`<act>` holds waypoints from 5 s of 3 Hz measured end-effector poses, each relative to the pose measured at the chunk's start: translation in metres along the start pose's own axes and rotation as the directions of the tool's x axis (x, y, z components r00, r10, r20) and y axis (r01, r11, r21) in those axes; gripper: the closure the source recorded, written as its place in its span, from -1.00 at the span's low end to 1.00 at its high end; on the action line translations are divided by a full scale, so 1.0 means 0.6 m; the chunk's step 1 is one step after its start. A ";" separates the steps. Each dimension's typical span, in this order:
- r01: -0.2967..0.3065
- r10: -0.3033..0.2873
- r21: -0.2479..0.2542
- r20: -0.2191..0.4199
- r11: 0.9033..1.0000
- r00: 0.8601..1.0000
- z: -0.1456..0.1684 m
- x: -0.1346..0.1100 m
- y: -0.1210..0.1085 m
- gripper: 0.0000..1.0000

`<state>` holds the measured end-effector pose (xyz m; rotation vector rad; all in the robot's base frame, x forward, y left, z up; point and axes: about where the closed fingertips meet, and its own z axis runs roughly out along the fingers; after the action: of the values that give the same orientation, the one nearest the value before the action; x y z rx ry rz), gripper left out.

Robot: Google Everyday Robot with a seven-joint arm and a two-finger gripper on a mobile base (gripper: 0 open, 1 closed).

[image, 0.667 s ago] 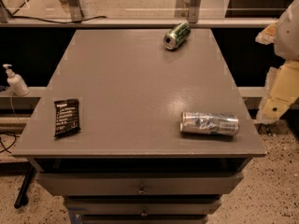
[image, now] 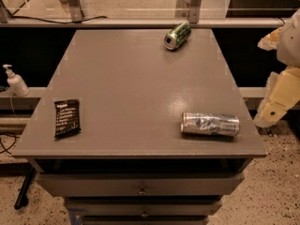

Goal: Move redbull can near rxbar chocolate

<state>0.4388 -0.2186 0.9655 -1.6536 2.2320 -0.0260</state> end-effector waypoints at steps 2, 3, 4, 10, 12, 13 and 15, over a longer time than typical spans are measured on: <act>-0.071 0.082 -0.086 0.129 0.994 0.988 0.106 -0.018 0.061 -1.00; -0.055 0.076 -0.132 0.159 0.990 0.984 0.169 -0.033 0.091 -1.00; -0.038 0.064 -0.151 0.173 0.988 0.983 0.210 -0.044 0.097 -1.00; -0.042 0.078 -0.140 0.258 0.989 0.963 0.203 -0.196 -0.004 1.00; -0.039 0.070 -0.117 0.272 0.992 0.960 0.191 -0.211 -0.006 1.00; 0.009 0.025 -0.107 0.313 0.994 0.949 0.192 -0.279 0.000 1.00; 0.199 -0.129 -0.187 0.334 0.962 0.934 0.277 -0.446 0.084 1.00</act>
Offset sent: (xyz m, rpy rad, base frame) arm -0.0161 0.0588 -0.1165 0.2584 0.1046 -0.0161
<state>0.5084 0.0786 0.8725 -1.8058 1.9018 0.4295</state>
